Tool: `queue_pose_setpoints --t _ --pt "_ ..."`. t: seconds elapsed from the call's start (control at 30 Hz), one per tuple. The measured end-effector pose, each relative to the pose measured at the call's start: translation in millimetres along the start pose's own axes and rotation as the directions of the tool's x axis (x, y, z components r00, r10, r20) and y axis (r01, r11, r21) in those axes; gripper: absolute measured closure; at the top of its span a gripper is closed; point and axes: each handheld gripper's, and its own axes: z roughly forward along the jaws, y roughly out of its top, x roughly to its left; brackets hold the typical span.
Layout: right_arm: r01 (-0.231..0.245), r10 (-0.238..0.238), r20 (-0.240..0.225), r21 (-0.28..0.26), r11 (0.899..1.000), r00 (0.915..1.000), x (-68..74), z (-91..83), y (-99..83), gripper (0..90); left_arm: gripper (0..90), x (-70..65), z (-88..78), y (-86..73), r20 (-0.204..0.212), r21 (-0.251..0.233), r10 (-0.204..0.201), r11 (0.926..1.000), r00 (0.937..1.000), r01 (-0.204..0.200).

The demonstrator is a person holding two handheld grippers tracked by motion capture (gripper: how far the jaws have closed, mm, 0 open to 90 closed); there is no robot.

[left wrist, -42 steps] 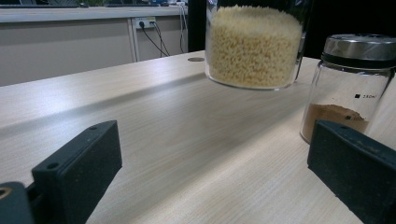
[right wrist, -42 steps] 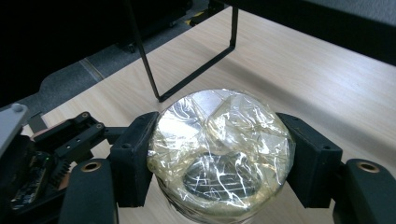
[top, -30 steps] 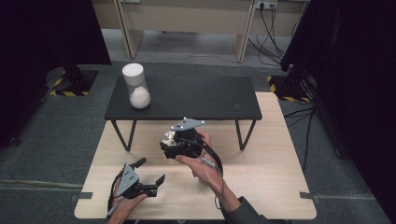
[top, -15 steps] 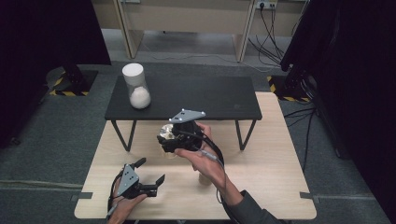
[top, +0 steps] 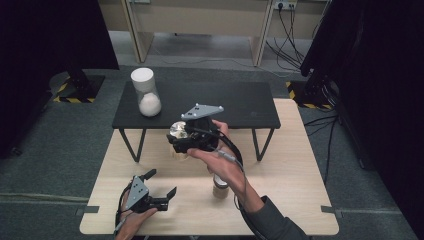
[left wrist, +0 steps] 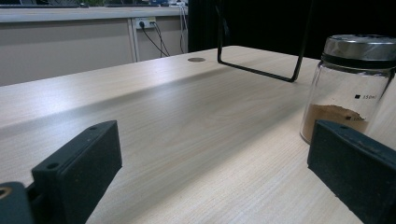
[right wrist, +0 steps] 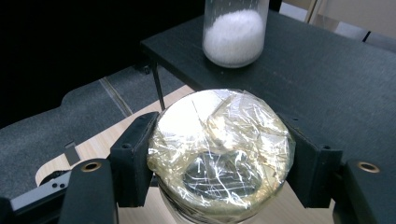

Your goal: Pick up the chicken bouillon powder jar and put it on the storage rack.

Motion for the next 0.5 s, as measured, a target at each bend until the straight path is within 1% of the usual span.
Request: queue_pose_setpoints --t 0.17,0.5 --pt "-0.006 0.006 -0.008 -0.009 1.000 0.9999 -1.6 -3.1 8.5 34.1 2.1 0.1 0.0 0.0 0.000 0.000 -0.001 1.0000 1.0000 0.001" --pt "-0.008 0.008 0.007 -0.033 0.999 0.9999 -4.6 -7.5 27.0 34.1 2.1 0.2 0.0 0.0 0.000 -0.001 0.002 1.0000 1.0000 -0.002"
